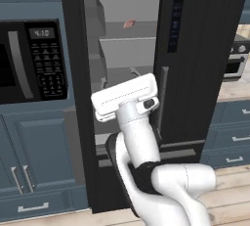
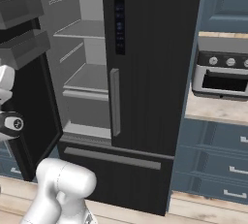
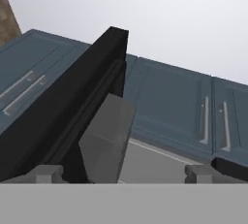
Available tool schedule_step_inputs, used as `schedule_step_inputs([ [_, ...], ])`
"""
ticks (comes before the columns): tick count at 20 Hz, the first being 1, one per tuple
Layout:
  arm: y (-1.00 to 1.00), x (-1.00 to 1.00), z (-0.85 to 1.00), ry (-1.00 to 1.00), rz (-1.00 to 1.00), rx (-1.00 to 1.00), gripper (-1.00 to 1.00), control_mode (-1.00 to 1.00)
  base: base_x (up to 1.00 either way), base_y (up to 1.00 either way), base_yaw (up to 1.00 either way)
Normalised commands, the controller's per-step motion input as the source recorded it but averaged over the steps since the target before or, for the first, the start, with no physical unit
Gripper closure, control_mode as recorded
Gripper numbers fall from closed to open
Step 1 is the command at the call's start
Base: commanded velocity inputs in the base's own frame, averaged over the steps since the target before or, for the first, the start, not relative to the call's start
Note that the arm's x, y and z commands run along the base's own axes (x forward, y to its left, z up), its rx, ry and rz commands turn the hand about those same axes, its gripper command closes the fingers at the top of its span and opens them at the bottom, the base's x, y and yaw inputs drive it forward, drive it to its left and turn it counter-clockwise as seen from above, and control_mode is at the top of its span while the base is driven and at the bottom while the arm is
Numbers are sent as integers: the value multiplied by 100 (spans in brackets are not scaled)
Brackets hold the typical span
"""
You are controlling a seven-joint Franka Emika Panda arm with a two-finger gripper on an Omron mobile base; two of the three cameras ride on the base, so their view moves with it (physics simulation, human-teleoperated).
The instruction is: Place the steak on the counter behind the older steak on the same shelf of the fridge to maintain FIFO order. Close the fridge door when finished.
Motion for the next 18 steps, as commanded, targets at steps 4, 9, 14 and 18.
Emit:
schedule_step_inputs([
  [4,74,-84,5,31,-27,6,-100,-100,0,0,0],
  [9,78,-83,1,34,-27,4,-100,-100,0,0,0],
  [14,64,-97,0,20,-19,4,-100,-100,0,0,0],
  [18,25,-100,4,13,-13,10,-100,-100,0,0,0],
])
